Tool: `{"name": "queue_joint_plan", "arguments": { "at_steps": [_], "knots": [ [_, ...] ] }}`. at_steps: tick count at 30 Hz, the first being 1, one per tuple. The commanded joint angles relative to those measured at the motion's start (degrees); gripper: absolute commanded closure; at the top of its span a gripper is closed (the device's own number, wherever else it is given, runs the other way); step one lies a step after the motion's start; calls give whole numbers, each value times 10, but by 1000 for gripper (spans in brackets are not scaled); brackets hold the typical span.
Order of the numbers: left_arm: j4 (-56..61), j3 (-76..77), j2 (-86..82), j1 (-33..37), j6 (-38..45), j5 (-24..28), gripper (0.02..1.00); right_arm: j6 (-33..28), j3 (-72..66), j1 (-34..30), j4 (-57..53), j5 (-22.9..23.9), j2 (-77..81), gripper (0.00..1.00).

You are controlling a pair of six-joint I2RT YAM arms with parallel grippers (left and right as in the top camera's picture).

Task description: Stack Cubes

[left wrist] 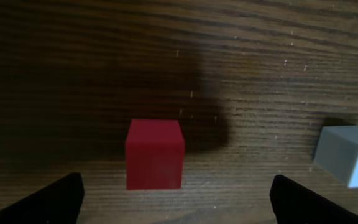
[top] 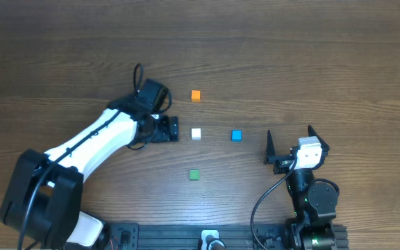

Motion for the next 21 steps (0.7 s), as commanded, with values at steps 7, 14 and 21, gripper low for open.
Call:
{"name": "queue_joint_plan", "arguments": {
  "at_steps": [7,14,21],
  "knots": [
    [2,8,12,-12,-10,-63,69,0,-1,-2,-4,-10,0,7],
    [16,8,33,-8,-4,-72,106,0,-1,-2,-4,-10,0,7],
    [28,8,43,-1,-2,-72,128,0,-1,-2,-4,-10,0,9]
  ]
}}
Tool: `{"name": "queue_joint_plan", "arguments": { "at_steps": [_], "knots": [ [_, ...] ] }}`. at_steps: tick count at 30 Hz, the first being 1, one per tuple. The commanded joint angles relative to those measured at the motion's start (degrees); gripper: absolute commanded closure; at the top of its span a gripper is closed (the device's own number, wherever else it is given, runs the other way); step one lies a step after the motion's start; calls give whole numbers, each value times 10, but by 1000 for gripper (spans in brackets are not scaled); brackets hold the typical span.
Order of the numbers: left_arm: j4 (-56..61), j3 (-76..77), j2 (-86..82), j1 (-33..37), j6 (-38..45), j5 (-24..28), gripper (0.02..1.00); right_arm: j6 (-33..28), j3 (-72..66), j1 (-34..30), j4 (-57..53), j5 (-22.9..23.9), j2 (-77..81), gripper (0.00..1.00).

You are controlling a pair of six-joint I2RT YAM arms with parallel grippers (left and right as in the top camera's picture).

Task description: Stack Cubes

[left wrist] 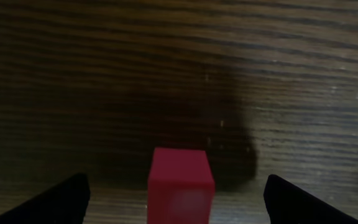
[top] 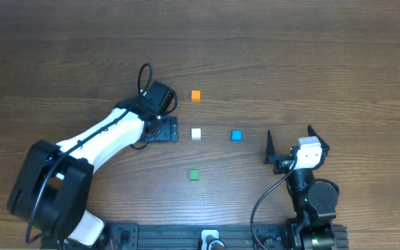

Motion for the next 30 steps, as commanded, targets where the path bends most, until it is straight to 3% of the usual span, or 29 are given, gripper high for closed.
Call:
{"name": "queue_joint_plan", "arguments": {
  "at_steps": [1,6,16,27,30],
  "knots": [
    [7,8,9,7,0,-9,148,0,-1,-2,-4,-10,0,9],
    [8,8,12,8,0,-9,264,0,-1,-2,-4,-10,0,7],
    [7,8,20,7,2,-7,389,0,-1,-2,-4,-10,0,7],
    [7,8,20,7,9,-4,627,0,-1,-2,-4,-10,0,7],
    [7,8,20,8,9,0,638,0,-1,-2,-4,-10,0,9]
  ]
}}
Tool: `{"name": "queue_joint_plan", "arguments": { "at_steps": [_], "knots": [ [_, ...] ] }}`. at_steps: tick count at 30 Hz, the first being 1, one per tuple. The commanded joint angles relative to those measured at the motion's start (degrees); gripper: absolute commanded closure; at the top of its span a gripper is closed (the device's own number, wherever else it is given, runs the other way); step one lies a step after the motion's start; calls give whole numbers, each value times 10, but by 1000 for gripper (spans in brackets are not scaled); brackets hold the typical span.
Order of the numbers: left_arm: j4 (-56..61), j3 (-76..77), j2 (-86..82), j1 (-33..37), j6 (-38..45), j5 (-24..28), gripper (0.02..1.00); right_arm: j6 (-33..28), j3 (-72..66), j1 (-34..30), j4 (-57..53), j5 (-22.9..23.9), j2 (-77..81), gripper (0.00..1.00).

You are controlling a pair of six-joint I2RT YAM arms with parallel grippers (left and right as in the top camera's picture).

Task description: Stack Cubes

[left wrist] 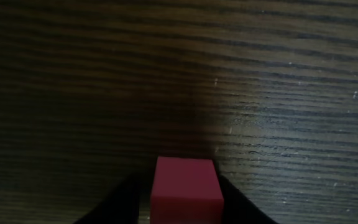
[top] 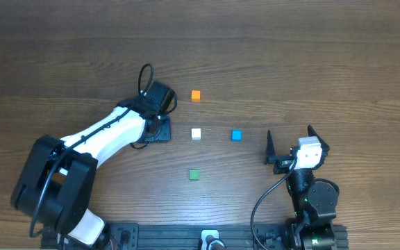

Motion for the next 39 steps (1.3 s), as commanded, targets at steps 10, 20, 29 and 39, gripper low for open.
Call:
{"name": "queue_joint_plan", "arguments": {
  "at_steps": [10,20,29,39],
  "knots": [
    [2,8,-4,5,4,12,744,0,-1,-2,-4,-10,0,7],
    [-28,8,-68,-2,-27,30,886,0,-1,-2,-4,-10,0,7],
    [-143,99,-101,-68,-136,11,980,0,-1,-2,-4,-10,0,9],
    [-161,209,13,-125,-187,24,980,0,-1,-2,-4,-10,0,7]
  ]
}}
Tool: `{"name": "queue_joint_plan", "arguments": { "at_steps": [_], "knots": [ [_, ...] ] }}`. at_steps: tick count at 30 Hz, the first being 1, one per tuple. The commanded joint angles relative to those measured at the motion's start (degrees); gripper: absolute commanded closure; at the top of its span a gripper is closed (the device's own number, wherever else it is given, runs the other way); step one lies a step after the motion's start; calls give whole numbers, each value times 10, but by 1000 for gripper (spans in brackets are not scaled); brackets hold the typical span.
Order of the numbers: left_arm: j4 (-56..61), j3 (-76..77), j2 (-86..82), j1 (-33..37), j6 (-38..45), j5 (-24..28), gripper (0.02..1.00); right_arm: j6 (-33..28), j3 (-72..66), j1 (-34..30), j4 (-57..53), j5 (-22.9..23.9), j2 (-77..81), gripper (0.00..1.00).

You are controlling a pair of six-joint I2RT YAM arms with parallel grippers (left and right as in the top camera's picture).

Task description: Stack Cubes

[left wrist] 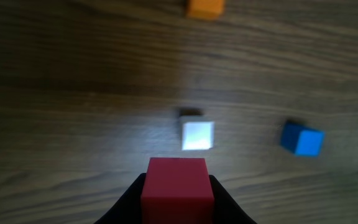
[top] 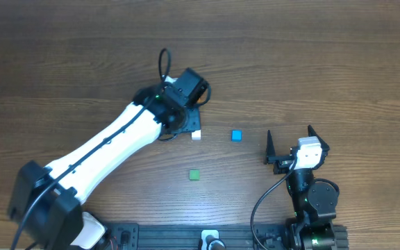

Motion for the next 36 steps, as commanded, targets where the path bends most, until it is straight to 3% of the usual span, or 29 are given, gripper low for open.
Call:
{"name": "queue_joint_plan", "arguments": {
  "at_steps": [1,36],
  "knots": [
    [2,12,66,-2,-39,14,980,0,-1,-2,-4,-10,0,9],
    [39,16,139,-42,-72,0,978,0,-1,-2,-4,-10,0,9]
  ]
}}
